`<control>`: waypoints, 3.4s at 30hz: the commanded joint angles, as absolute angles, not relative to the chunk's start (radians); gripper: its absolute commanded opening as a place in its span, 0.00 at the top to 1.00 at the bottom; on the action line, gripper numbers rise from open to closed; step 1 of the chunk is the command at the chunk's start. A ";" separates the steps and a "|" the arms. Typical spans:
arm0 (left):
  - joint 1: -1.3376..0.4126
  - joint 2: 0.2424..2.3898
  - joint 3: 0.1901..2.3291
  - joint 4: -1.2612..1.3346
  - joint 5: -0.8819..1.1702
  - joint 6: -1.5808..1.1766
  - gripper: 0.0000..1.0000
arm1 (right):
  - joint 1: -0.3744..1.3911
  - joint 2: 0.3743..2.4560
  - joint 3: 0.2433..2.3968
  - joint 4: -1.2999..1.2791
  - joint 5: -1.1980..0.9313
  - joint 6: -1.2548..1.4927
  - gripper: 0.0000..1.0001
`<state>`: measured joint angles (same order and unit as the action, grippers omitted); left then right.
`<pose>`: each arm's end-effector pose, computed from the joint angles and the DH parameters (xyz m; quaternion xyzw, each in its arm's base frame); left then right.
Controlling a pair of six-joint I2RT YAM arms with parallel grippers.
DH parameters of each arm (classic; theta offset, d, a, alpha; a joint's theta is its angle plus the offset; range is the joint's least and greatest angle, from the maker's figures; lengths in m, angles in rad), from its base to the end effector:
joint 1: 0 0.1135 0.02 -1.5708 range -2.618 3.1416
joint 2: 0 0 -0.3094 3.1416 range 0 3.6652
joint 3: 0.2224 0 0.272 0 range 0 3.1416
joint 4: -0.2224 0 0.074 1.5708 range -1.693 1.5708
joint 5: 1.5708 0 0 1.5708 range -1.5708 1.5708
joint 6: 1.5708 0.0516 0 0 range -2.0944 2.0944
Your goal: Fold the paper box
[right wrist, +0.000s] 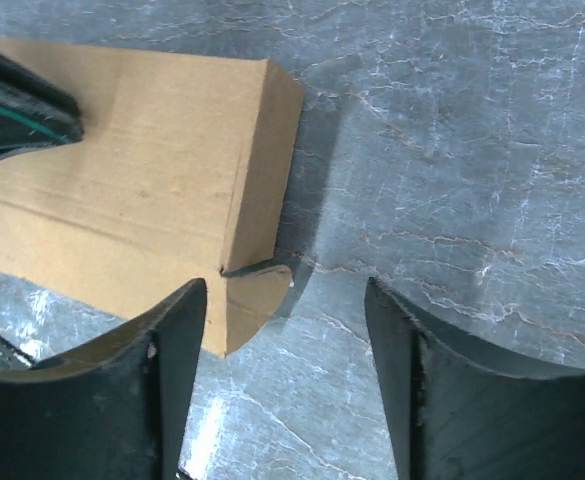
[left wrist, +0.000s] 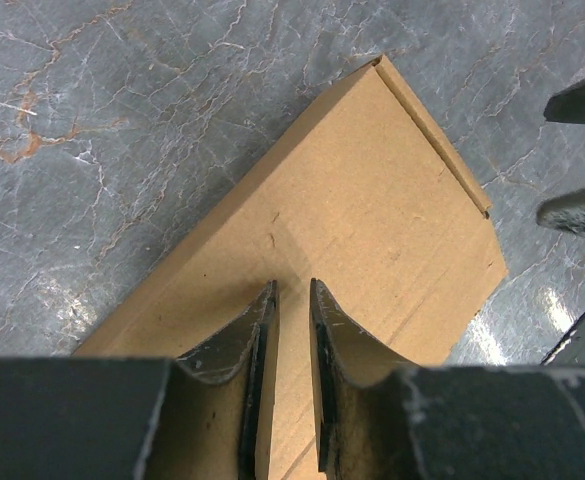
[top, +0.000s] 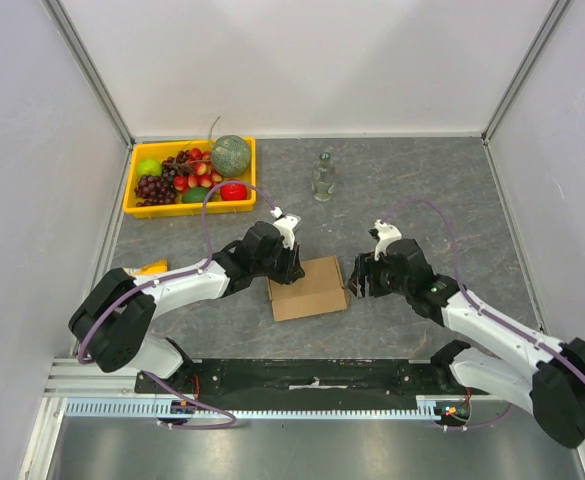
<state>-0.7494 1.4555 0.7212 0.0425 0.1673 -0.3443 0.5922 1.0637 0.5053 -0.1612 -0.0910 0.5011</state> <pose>0.2267 -0.2227 0.2079 0.2162 0.8762 -0.2851 0.3228 0.1806 0.1272 0.2116 -0.0602 0.9081 0.2498 0.3308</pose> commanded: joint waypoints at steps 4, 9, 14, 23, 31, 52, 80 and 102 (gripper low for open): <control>-0.758 1.447 0.721 -0.032 0.163 -0.324 0.75 | 0.589 0.960 0.413 -0.008 -0.265 0.541 0.20; -0.756 1.451 0.726 -0.032 0.161 -0.322 0.75 | 0.589 1.018 0.364 0.142 -0.416 0.587 0.20; -0.759 1.453 0.726 -0.032 0.164 -0.322 0.75 | 0.589 1.058 0.362 0.132 -0.380 0.575 0.21; -0.758 1.457 0.727 -0.032 0.163 -0.324 0.75 | 0.589 1.144 0.377 0.144 -0.443 0.565 0.25; -0.758 1.459 0.732 -0.034 0.167 -0.322 0.75 | 0.589 1.164 0.408 0.084 -0.459 0.538 0.30; -0.758 1.454 0.727 -0.032 0.167 -0.324 0.75 | 0.589 1.187 0.454 0.074 -0.531 0.554 0.43; -0.758 1.463 0.726 -0.025 0.178 -0.328 0.75 | 0.589 1.201 0.342 0.218 -0.396 0.548 0.52; -0.758 1.422 0.744 -0.063 0.149 -0.327 0.75 | 0.589 1.082 0.356 0.140 -0.370 0.541 0.42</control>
